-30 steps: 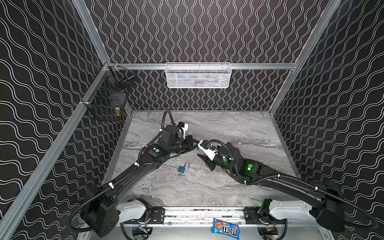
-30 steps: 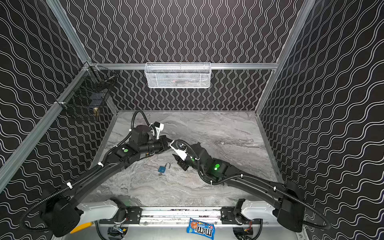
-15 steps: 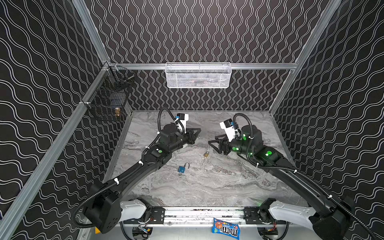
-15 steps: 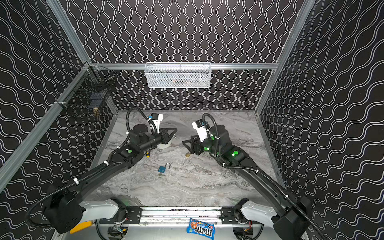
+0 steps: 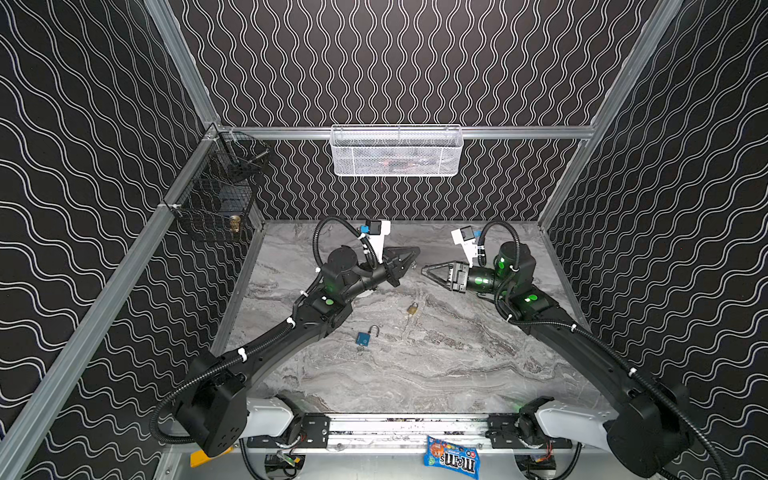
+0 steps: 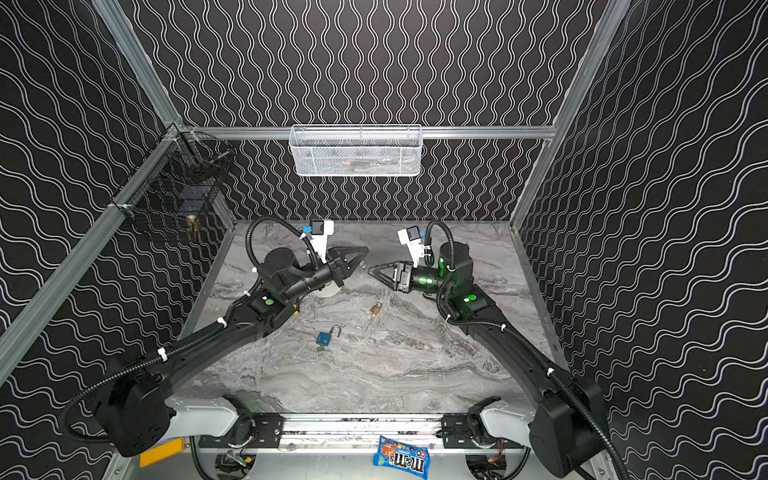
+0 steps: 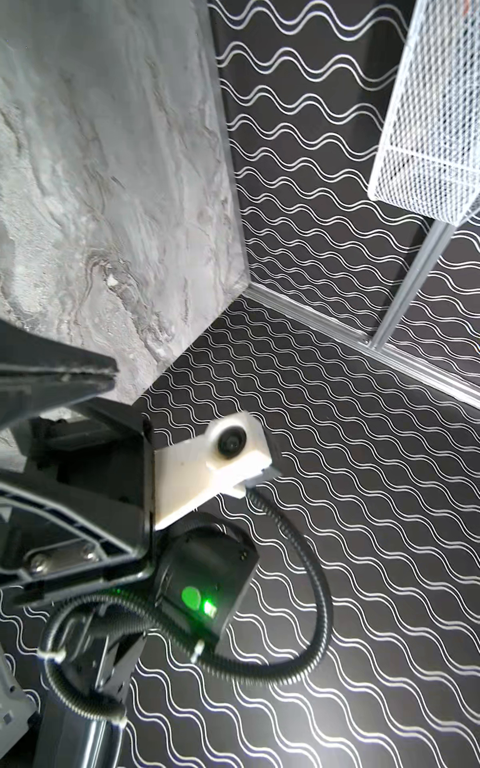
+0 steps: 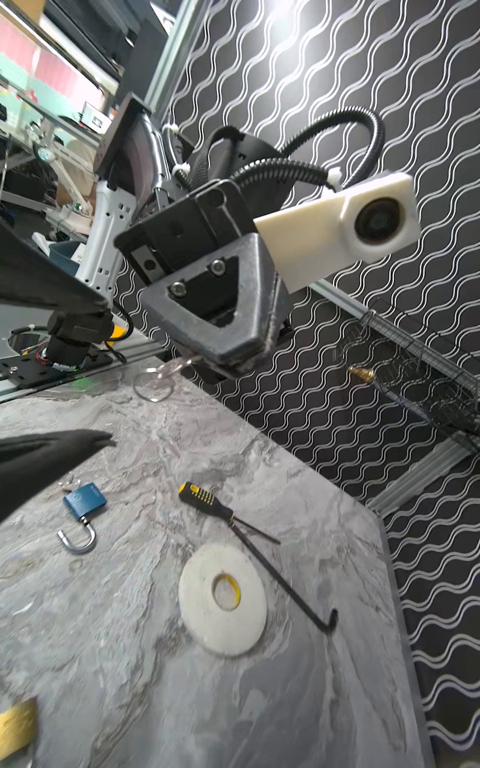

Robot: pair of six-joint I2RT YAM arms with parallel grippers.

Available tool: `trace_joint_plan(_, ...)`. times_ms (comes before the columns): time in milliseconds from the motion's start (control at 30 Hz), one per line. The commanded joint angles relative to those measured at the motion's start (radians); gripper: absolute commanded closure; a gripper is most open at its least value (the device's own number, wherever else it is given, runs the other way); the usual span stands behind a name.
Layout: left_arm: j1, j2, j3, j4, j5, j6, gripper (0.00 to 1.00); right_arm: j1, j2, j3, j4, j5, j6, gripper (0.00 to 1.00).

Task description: Unlock with the key

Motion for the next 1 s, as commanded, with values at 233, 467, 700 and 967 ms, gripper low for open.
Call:
trace_joint_plan(233,-0.002,0.014,0.031,0.065,0.033,0.033,1.00,0.000,0.082,-0.001,0.266,-0.071,0.104,0.61)
trace_joint_plan(467,-0.001,0.025,0.021,0.082,0.014,0.014,1.00,0.001,0.099,-0.008,0.334,-0.063,0.126,0.67)
trace_joint_plan(700,-0.002,0.039,0.033,0.094,0.020,0.002,1.00,0.001,0.121,-0.008,0.382,-0.075,0.155,0.73)
trace_joint_plan(967,-0.003,0.039,0.020,0.119,0.015,-0.012,1.00,0.001,0.127,-0.018,0.393,-0.074,0.150,0.79)
